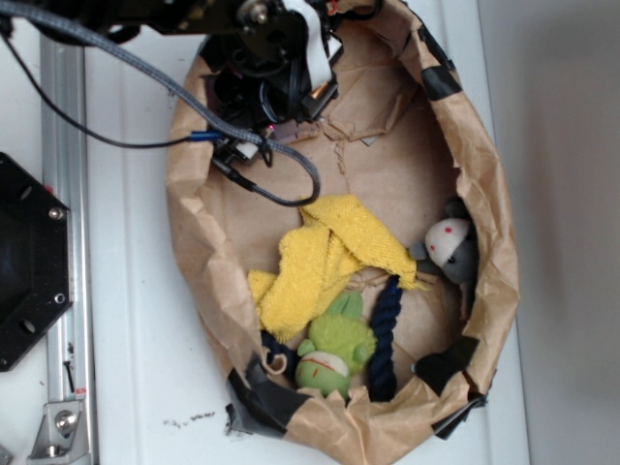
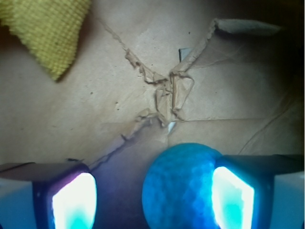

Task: Grab the blue ball.

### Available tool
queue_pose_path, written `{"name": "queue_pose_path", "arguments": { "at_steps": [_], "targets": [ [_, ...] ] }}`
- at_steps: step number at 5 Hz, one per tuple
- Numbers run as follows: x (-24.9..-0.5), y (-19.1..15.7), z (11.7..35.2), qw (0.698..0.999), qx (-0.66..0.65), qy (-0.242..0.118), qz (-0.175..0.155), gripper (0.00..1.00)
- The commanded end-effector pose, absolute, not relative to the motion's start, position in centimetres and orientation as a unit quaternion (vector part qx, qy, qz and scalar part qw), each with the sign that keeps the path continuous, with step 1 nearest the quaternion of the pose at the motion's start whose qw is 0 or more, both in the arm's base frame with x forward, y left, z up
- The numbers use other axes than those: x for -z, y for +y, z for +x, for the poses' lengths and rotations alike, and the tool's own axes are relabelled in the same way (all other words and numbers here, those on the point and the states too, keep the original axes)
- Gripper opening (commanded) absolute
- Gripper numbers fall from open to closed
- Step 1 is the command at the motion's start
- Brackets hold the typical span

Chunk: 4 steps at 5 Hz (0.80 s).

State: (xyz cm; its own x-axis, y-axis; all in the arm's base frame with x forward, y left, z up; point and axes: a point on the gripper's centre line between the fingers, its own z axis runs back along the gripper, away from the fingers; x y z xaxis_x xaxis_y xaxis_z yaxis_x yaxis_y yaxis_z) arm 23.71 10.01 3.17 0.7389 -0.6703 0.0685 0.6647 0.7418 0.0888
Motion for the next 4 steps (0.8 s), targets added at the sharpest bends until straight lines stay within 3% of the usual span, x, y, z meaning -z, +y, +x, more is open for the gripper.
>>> {"name": "queue_pose_path", "arguments": {
  "at_steps": [1, 4],
  "targets": [
    [-2.13, 10.07, 23.13, 0.936, 0.349, -0.035, 0.04, 0.0],
    [-1.66, 10.31, 22.93, 0.938, 0.343, -0.027, 0.048, 0.0]
  ]
}}
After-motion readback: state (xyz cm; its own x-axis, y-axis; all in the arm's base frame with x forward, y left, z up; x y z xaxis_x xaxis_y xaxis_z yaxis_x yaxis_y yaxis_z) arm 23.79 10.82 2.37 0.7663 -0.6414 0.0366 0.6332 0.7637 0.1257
